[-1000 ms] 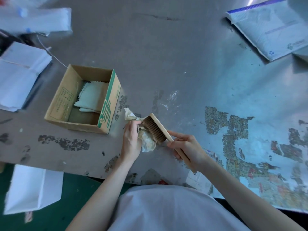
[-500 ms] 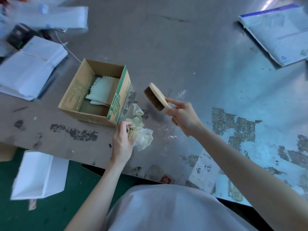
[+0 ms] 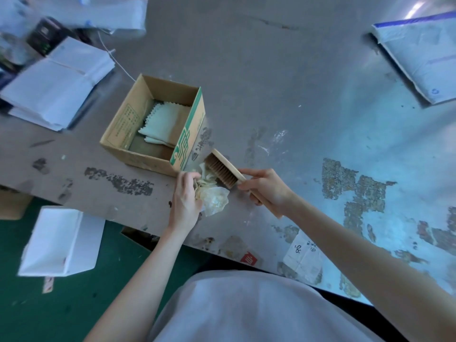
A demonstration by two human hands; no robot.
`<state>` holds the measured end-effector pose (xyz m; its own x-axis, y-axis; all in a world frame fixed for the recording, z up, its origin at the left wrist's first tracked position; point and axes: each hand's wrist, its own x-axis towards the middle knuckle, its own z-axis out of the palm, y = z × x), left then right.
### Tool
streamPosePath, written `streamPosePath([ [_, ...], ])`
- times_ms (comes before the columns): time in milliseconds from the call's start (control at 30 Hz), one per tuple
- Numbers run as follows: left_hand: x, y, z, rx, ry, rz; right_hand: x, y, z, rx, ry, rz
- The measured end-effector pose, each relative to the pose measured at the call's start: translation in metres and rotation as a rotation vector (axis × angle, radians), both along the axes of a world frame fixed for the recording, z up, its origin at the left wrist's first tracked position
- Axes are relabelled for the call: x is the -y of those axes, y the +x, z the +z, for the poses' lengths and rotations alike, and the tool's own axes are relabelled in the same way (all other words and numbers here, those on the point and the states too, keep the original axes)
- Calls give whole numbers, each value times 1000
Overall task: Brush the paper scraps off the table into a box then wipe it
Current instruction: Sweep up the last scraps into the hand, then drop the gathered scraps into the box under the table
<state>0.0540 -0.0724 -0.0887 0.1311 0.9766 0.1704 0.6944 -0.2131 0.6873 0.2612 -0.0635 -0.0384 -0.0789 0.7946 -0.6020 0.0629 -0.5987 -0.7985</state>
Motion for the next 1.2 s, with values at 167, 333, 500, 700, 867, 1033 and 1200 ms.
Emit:
streamPosePath([
  [167,-1,1,-4,-2,49,-36,20,2,2,-101,-36,-24],
  [333,-2,-1,-6,4,33,-99,32,5,6,-177,-63,-37],
  [500,9,1,-8,21,43,-114,44,13,9,-211,-65,-19],
  [700,36,-2,9,41,98,-9,53,12,16,-264,-57,58],
  [867,62,-22,16,43,98,106,60,-9,18,-318,-84,124],
  [1033,94,-55,20,20,95,248,68,-46,15,-327,-120,222],
  [1200,130,-98,16,38,47,382,79,-99,7,-358,-164,335],
])
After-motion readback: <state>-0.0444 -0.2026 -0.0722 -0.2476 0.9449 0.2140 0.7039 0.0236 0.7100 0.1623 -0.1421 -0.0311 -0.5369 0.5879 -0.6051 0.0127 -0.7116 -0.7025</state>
